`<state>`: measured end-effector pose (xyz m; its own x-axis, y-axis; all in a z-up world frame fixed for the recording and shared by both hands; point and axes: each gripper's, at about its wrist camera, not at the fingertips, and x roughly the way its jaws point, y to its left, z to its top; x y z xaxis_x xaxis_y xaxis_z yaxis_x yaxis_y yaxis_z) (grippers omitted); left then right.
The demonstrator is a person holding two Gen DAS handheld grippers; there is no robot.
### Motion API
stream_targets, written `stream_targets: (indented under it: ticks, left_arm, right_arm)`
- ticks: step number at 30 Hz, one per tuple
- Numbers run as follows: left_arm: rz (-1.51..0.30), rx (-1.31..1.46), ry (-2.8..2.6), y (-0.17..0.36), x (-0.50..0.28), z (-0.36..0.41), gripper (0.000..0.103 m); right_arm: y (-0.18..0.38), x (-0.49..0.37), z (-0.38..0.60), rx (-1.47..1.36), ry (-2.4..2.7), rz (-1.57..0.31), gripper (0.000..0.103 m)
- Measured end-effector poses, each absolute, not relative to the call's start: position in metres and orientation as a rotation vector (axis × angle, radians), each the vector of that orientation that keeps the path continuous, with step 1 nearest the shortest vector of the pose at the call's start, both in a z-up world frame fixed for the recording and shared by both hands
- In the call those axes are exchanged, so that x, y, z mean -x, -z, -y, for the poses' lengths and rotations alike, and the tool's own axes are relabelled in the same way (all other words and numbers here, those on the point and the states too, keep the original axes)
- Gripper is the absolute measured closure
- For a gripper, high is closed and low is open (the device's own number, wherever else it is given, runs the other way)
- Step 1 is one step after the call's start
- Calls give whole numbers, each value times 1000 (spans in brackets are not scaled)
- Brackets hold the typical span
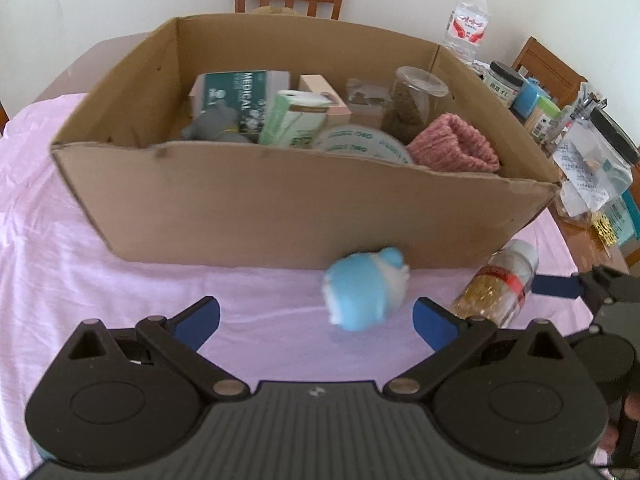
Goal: Organize objects
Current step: 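Close the left tool on the blue-and-white toy figure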
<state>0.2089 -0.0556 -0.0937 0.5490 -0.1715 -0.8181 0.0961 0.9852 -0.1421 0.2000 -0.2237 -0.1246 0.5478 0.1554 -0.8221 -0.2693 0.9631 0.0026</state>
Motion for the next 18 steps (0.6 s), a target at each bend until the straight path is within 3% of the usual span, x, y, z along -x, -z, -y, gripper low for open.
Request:
stream_targets:
  ticks: [18]
  left_arm:
    - [-991,73,-15,117,-213,57,1]
  right_arm:
    - [130,-201,238,195,-368,-942,0]
